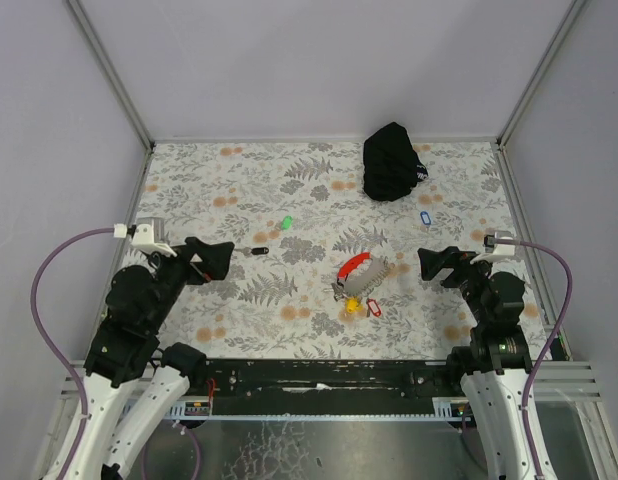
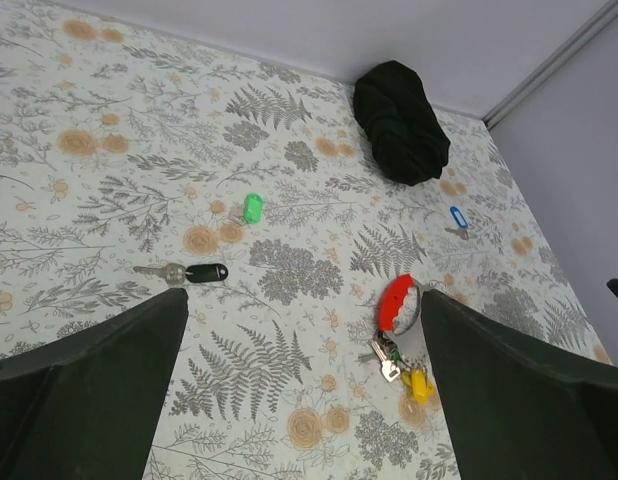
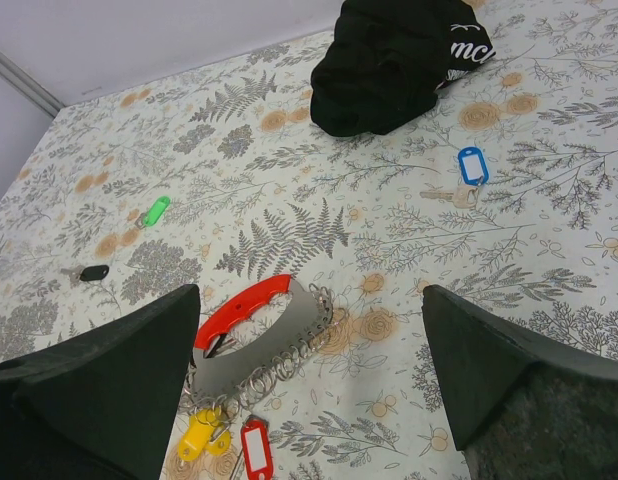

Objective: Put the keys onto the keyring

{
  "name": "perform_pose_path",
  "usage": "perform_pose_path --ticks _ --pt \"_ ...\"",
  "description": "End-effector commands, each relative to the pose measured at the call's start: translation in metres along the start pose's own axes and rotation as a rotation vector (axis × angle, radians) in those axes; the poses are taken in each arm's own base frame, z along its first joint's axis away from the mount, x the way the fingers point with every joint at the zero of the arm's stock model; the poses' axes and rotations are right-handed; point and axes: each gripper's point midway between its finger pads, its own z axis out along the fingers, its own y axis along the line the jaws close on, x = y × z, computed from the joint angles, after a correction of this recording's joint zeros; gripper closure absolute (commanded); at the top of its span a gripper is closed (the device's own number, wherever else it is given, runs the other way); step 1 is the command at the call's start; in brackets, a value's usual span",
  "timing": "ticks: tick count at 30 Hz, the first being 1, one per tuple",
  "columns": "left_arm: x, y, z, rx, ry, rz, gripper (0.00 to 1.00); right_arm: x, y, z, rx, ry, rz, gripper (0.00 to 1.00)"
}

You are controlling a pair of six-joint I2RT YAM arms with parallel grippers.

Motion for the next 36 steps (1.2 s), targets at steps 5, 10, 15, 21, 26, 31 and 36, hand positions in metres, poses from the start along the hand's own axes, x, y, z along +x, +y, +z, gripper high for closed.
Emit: perform_pose_path --ticks 5,10,15,21,26,31,36 --pt "0.013 -0.027 0.008 0.158 0.054 -0.018 0.0 -0.005 0.013 0.006 -0.068 -0.027 0.026 0.01" --pt "0.031 -0.041 0.019 0.234 0.134 -0.093 0.0 0.01 0.015 0.011 -0.098 0.043 0.037 0.01" --pt "0.058 -0.061 0.031 0.377 0.19 -0.219 0.0 0.033 0.021 0.019 -0.166 0.149 0.036 0.01" --pt "0.102 -0.069 0.054 0.433 0.299 -0.275 0.0 0.068 0.031 0.028 -0.27 0.31 0.094 0.01" --pt "0.145 -0.088 0.07 0.484 0.389 -0.277 0.02 0.093 0.034 0.035 -0.297 0.415 0.127 0.08" --pt "0.183 -0.097 0.09 0.488 0.485 -0.263 0.07 0.121 0.041 0.041 -0.268 0.514 0.066 0.16" --pt "0.204 -0.099 0.111 0.47 0.535 -0.244 0.14 0.145 0.043 0.045 -0.245 0.608 0.016 0.27"
